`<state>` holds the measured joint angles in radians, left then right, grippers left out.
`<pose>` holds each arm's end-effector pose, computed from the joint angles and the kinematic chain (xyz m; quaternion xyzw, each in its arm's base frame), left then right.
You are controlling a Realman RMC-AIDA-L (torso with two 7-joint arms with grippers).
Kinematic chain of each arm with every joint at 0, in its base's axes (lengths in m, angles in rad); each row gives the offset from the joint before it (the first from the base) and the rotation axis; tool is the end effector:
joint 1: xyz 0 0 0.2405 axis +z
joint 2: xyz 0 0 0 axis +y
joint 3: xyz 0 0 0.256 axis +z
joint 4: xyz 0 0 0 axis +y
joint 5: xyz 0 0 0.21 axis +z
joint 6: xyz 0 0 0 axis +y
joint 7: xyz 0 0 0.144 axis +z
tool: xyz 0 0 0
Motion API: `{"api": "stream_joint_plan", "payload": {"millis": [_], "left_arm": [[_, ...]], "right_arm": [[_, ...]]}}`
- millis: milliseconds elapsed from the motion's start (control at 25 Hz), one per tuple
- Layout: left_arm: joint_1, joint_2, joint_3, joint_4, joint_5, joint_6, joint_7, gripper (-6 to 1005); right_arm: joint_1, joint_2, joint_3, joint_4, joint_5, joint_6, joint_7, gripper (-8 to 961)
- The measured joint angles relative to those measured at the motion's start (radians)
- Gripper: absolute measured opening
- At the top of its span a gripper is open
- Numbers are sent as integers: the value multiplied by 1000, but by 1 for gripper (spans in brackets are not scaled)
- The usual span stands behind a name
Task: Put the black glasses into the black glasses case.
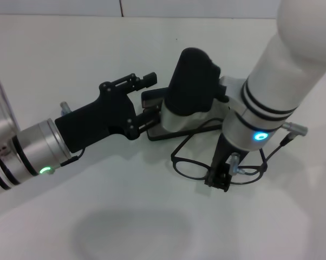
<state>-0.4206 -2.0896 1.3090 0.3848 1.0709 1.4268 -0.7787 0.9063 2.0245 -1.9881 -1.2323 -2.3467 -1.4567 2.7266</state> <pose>-0.2426 0.3026 -0.0510 -0.8876 -0.0988 -0.3881 0.2274 0.0938 0.3199 -0.0957 -0.9514 0.1254 -0.2755 0.0562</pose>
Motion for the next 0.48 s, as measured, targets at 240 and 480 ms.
{"api": "stream_joint_plan", "payload": {"millis": [240,480], "left_arm": [[-13,13,0,14,7,54,-125,565],[-19,58,7,24,18,229,-240,564]], "right_arm": [[-82,1,155,-99,3,-110,-85,99],[-241,-3,354,-186,155,-186,-297,97]]}}
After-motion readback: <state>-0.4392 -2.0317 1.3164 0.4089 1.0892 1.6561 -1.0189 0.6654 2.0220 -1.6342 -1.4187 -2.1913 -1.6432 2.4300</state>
